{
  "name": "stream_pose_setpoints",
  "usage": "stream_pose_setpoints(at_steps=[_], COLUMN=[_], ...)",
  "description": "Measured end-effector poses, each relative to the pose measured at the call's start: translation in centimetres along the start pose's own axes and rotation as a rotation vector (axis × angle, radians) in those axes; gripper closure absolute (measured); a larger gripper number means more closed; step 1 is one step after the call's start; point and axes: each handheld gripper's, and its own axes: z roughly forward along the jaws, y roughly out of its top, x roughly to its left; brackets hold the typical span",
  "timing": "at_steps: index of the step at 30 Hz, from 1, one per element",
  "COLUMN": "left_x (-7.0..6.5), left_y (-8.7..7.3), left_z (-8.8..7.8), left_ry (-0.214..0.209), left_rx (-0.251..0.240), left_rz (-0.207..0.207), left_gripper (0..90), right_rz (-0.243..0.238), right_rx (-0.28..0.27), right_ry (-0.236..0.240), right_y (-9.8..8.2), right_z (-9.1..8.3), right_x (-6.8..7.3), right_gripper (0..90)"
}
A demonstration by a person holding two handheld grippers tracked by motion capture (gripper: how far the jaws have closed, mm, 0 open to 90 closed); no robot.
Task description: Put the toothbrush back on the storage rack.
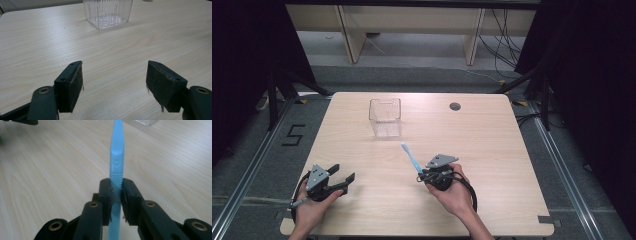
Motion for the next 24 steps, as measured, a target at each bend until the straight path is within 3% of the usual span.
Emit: stream_pose_setpoints(at_steps=[10, 15, 20, 24], left_x=[0.0, 0.0, -0.1, 0.0], left_y=[0.0, 0.0, 0.0, 0.0], left_z=[0.0, 0.0, 0.0, 0.0], left_ry=[0.000, 0.001, 0.000, 0.000], left_rx=[0.000, 0.000, 0.000, 0.002], left_rz=[0.000, -0.003, 0.000, -0.004], left_gripper=[28.9, 28.9, 28.9, 28.7], right_rz=[0.008, 0.001, 0.018, 0.039], right_rx=[-0.102, -0.207, -0.246, -0.320], right_ry=[-0.004, -0.007, -0.011, -0.024], right_y=[-1.2, -1.9, -2.3, -2.7], right_z=[-0.2, -0.4, -0.6, -0.8], right_x=[-0.4, -0.6, -0.7, -0.8], right_gripper=[79.0, 79.0, 79.0, 79.0])
